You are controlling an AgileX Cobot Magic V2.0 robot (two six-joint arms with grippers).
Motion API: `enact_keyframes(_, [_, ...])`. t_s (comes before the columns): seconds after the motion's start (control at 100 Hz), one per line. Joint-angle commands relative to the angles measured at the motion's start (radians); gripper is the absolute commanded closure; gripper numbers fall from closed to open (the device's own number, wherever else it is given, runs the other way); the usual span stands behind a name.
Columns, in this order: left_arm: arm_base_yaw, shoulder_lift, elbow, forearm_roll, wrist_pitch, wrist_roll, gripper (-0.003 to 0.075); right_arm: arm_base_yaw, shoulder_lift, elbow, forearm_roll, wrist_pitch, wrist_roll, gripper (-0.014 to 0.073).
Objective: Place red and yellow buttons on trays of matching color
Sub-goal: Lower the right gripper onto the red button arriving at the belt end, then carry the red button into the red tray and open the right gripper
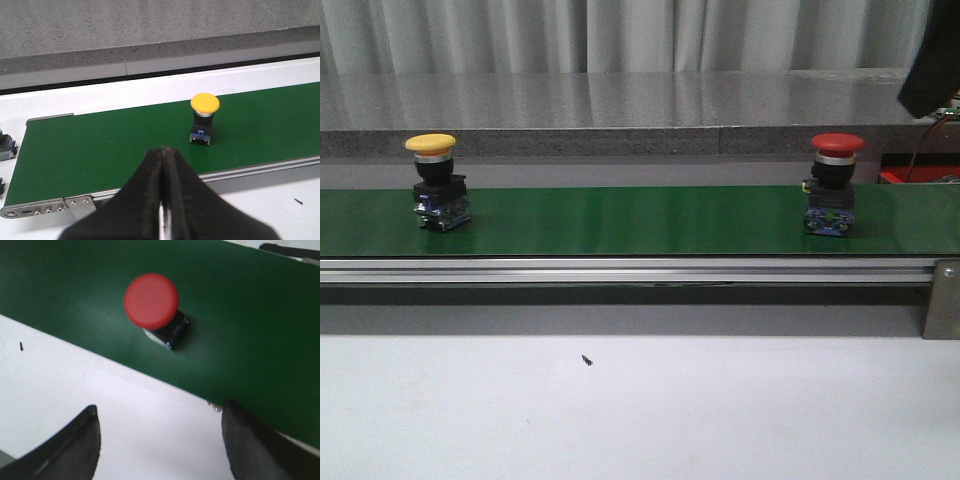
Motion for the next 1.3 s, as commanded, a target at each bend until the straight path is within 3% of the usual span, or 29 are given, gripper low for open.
enact_keyframes(0.0, [-0.009, 0.002, -0.028, -0.021, -0.064, 0.0, 0.074, 0.005, 0.04, -0.085, 0.005, -0.024, -0.007, 0.0076])
enact_keyframes(0.23, [-0.009, 0.002, -0.028, -0.021, -0.064, 0.0, 0.074, 0.005, 0.175, -0.19, -0.024, -0.017, -0.007, 0.0076])
enact_keyframes(0.57, [-0.009, 0.002, -0.028, -0.021, -0.064, 0.0, 0.074, 0.005, 0.275, -0.224, -0.07, -0.016, -0.007, 0.0078])
enact_keyframes(0.64, [-0.009, 0.002, -0.028, -0.021, -0.064, 0.0, 0.074, 0.005, 0.275, -0.224, -0.083, -0.007, -0.004, 0.0127])
enact_keyframes(0.76, [-0.009, 0.002, -0.028, -0.021, -0.064, 0.0, 0.074, 0.004, 0.274, -0.234, -0.1, 0.028, 0.011, 0.0322])
enact_keyframes(0.84, [-0.009, 0.002, -0.028, -0.021, -0.064, 0.0, 0.074, 0.002, 0.274, -0.257, -0.104, 0.059, 0.011, 0.0401])
enact_keyframes(1.08, [-0.009, 0.002, -0.028, -0.021, -0.064, 0.0, 0.074, -0.058, 0.274, -0.427, -0.12, 0.202, 0.023, 0.04])
enact_keyframes(1.29, [-0.009, 0.002, -0.028, -0.021, -0.064, 0.0, 0.074, -0.235, 0.276, -0.585, -0.132, 0.24, 0.038, 0.04])
